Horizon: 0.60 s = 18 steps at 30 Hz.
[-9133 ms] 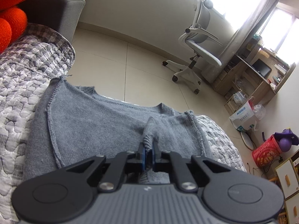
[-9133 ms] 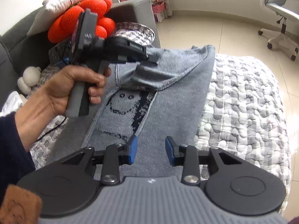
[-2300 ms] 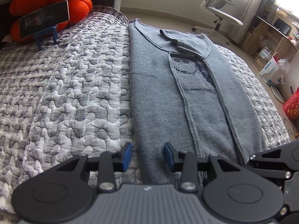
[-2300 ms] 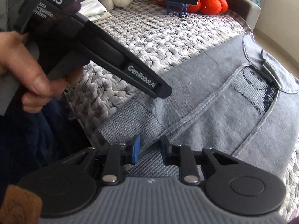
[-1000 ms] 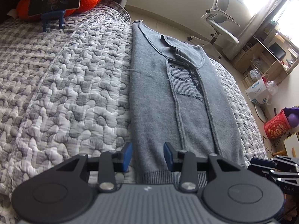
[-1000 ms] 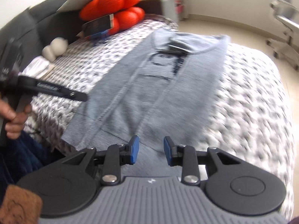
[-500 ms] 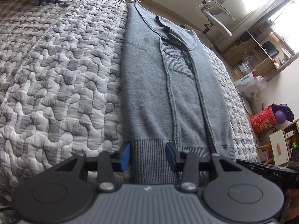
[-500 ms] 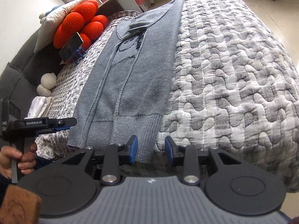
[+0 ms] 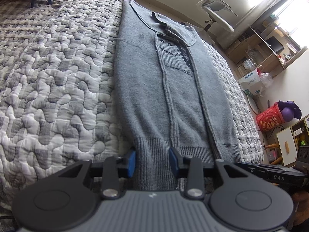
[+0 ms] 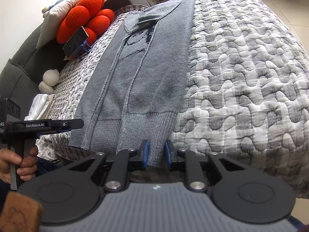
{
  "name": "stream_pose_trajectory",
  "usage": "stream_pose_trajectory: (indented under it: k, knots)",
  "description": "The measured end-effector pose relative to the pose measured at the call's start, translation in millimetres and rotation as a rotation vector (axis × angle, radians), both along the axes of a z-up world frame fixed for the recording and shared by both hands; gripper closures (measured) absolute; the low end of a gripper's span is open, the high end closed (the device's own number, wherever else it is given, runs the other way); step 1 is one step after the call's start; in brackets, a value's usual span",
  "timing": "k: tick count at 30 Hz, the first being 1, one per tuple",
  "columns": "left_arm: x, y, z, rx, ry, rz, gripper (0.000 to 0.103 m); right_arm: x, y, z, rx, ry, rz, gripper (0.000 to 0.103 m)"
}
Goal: Fold clothes
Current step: 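Close both grippers on the ribbed hem of the sweater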
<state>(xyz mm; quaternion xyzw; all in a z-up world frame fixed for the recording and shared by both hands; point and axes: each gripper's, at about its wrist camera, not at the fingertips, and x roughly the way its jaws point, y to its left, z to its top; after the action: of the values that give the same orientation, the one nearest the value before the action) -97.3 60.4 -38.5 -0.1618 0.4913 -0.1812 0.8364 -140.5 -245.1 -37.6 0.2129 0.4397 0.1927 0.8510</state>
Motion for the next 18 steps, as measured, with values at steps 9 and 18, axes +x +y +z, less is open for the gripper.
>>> stream_pose_trajectory:
  k: [9,18]
  knots:
    - [4.7,14.9,11.9,-0.144,-0.012,0.056,0.095,0.4,-1.4,13.8,0.059,-0.074,-0.018,0.094]
    - [46.2,18.9,35.3,-0.233,0.008,0.153,0.095,35.4,-0.9,42.2,0.122,-0.116,-0.043,0.094]
